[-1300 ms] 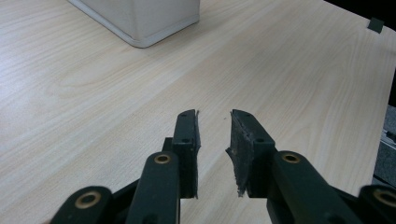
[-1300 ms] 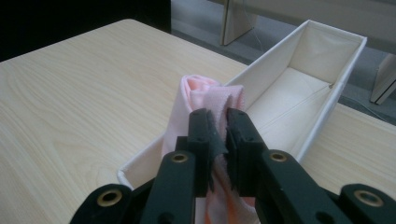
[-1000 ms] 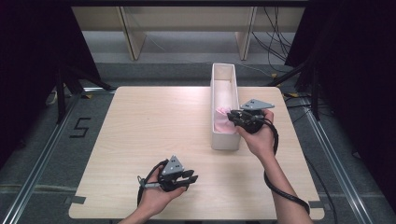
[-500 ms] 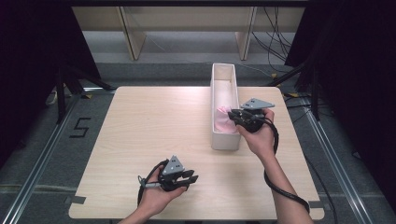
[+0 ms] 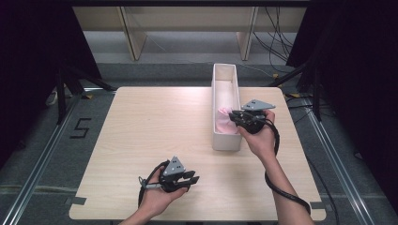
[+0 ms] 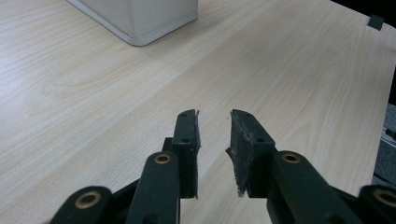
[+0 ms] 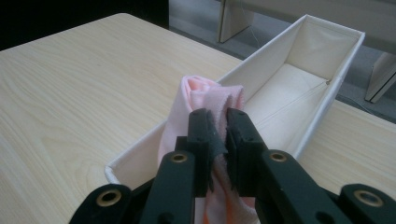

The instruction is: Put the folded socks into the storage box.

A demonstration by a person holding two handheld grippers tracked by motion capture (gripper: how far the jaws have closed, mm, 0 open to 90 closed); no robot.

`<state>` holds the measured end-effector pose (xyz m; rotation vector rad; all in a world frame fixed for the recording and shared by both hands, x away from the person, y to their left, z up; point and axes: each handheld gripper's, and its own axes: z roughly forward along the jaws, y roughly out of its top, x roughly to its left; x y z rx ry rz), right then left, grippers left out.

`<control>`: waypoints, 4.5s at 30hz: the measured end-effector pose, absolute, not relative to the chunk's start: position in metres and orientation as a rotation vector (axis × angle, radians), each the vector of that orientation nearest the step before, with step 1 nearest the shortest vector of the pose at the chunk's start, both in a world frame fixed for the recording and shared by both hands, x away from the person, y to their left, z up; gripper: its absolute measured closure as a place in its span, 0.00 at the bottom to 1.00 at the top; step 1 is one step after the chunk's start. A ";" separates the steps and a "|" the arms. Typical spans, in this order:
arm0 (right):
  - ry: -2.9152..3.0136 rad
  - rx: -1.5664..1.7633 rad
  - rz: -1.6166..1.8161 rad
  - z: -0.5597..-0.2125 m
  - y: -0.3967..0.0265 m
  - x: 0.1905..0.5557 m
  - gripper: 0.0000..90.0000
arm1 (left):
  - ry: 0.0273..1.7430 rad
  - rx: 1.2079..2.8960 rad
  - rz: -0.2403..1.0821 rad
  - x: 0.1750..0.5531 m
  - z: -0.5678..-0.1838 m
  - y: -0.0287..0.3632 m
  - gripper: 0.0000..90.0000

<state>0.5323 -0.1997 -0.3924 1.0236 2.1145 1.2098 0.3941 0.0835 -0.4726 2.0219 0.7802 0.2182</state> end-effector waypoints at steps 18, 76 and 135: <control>2.119 1.014 1.210 -0.402 -0.199 0.533 0.90 | 0.784 2.020 0.213 0.394 -0.474 0.085 0.79; 2.192 1.099 1.227 -0.415 -0.200 0.526 0.88 | 0.789 2.014 0.210 0.393 -0.476 0.084 0.79; 2.261 1.127 1.210 -0.418 -0.200 0.524 0.89 | 0.789 2.024 0.207 0.392 -0.477 0.083 0.78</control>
